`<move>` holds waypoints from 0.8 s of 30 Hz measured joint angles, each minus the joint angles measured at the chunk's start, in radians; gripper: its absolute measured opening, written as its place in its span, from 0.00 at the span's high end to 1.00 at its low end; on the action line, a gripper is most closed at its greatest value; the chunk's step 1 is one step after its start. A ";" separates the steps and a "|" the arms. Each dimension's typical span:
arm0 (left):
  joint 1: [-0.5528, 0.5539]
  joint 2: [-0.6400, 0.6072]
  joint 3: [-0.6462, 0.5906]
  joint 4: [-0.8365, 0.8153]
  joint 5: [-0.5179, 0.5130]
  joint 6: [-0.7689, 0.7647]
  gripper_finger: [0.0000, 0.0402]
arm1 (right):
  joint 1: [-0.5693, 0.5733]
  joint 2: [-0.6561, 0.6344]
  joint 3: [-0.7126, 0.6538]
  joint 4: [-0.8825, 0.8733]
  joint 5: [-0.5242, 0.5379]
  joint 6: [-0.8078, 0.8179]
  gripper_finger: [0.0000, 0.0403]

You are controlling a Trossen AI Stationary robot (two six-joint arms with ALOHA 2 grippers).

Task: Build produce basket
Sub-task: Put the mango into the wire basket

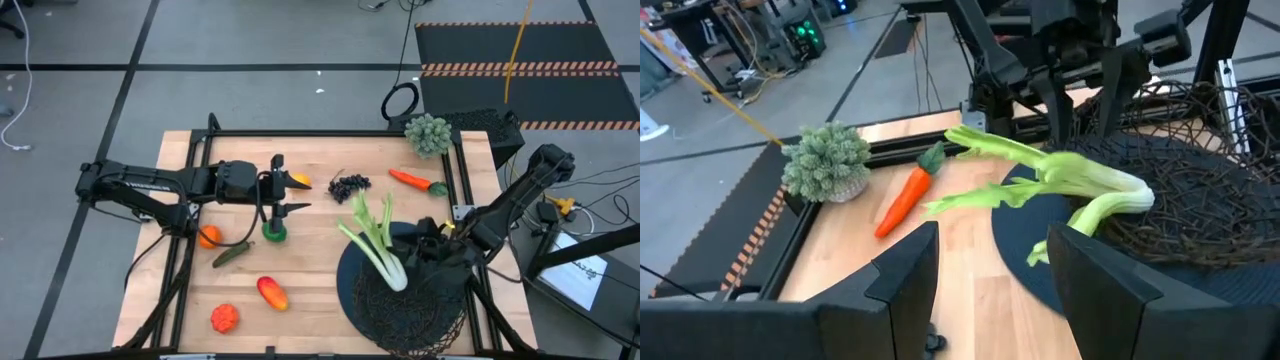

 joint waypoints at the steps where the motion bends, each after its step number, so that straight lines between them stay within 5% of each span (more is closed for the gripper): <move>1: 0.000 0.000 0.000 0.001 0.000 -0.002 0.53 | -0.001 -0.008 0.000 0.018 0.004 -0.020 0.47; 24: -0.059 0.000 0.000 -0.194 -0.001 -0.060 0.53 | -0.020 -0.014 0.000 0.352 0.160 -0.548 0.57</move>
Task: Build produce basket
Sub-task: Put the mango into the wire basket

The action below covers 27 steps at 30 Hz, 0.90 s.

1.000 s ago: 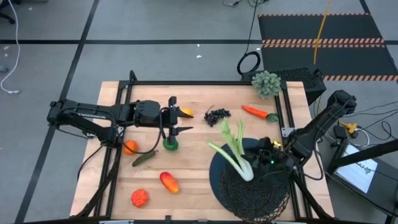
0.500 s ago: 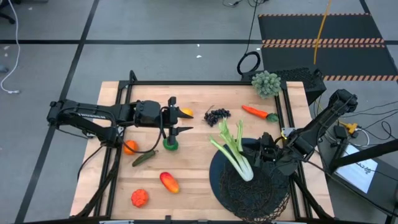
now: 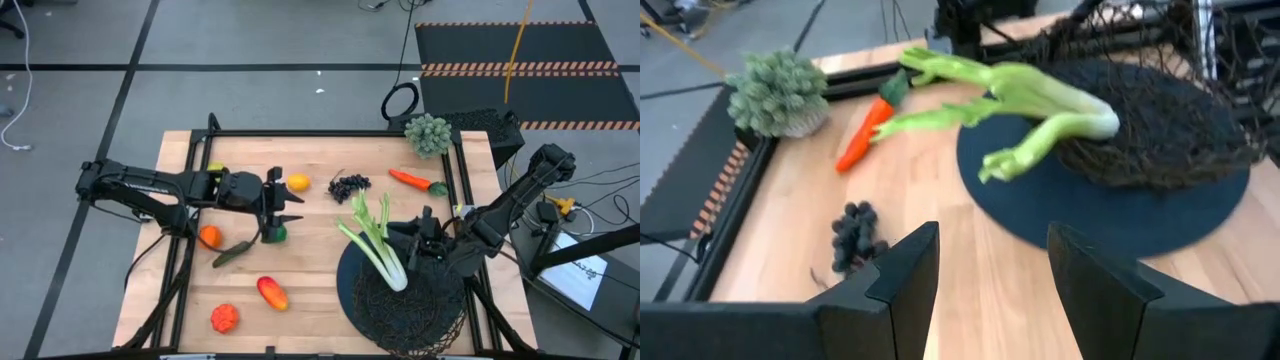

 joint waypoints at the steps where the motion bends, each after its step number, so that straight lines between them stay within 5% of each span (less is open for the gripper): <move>1: -0.004 0.000 0.000 -0.016 0.000 -0.004 0.53 | -0.003 0.000 0.000 0.012 -0.001 -0.021 0.57; 18: -0.128 0.000 -0.050 -0.182 -0.002 -0.060 0.53 | -0.059 0.000 0.000 0.024 -0.005 -0.086 0.58; 27: -0.297 0.000 -0.137 -0.181 -0.012 -0.216 0.53 | -0.065 0.000 0.000 0.022 -0.034 -0.094 0.58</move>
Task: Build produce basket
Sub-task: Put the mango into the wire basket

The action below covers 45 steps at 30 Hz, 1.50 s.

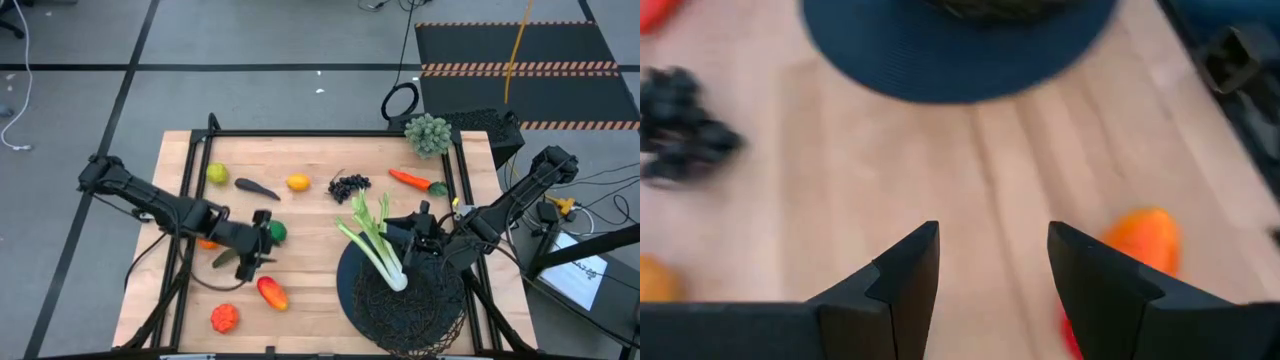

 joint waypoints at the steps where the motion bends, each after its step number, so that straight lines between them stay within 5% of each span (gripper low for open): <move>1: -0.023 0.000 -0.009 0.002 0.000 -0.026 0.53 | -0.001 0.000 0.000 0.000 -0.002 0.000 0.58; 7: -0.130 0.000 -0.070 0.029 0.001 -0.109 0.47 | -0.002 0.000 0.000 0.001 -0.008 0.003 0.58; 16: -0.216 0.047 -0.146 0.190 -0.018 -0.118 0.11 | -0.001 0.000 0.000 0.030 -0.024 0.003 0.58; 20: -0.216 0.125 -0.147 0.190 -0.013 -0.096 0.03 | -0.001 0.000 0.000 0.037 -0.028 0.004 0.58; 35: -0.192 0.354 -0.147 0.239 0.032 0.057 0.04 | -0.001 0.050 0.000 0.059 -0.077 0.030 0.58; 45: -0.185 0.346 -0.142 0.253 0.030 0.104 0.34 | 0.004 0.059 0.000 0.172 -0.077 -0.045 0.58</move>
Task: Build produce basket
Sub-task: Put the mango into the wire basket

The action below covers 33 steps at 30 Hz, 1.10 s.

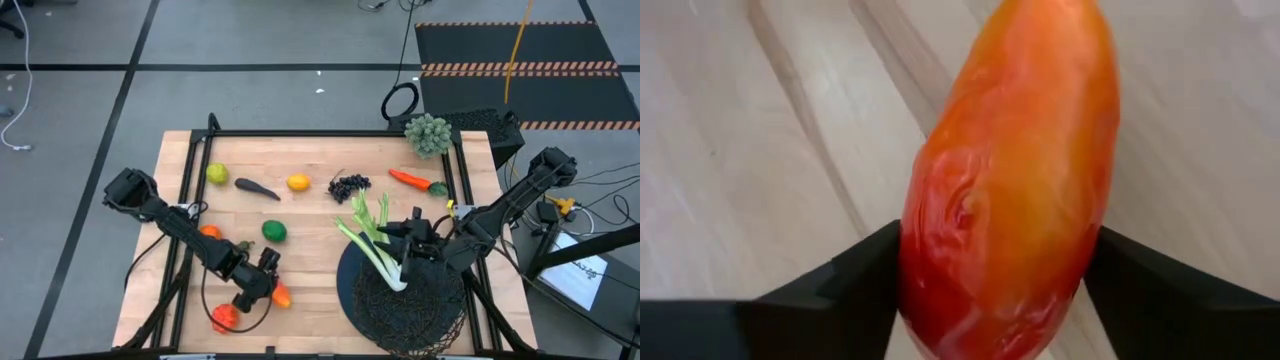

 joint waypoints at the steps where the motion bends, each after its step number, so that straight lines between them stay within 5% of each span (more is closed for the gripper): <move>1: 0.001 0.000 0.002 -0.005 -0.002 0.001 0.36 | 0.000 0.002 0.000 0.019 0.001 -0.017 0.58; 7: 0.018 -0.004 0.055 -0.038 -0.068 0.032 0.36 | 0.000 0.052 0.000 0.135 0.001 -0.144 0.58; 19: 0.091 -0.007 0.335 -0.076 -0.262 0.265 0.36 | -0.003 0.243 0.000 0.530 -0.001 -0.672 0.58; 23: 0.108 -0.007 0.438 -0.117 -0.332 0.282 0.35 | -0.003 0.276 0.000 0.603 -0.078 -0.777 0.56; 27: 0.128 -0.008 0.506 -0.134 -0.398 0.290 0.33 | -0.002 0.297 0.000 0.651 -0.179 -0.840 0.45; 33: 0.163 -0.008 0.536 -0.060 -0.403 0.277 0.33 | -0.010 0.338 0.000 0.734 -0.178 -0.900 0.21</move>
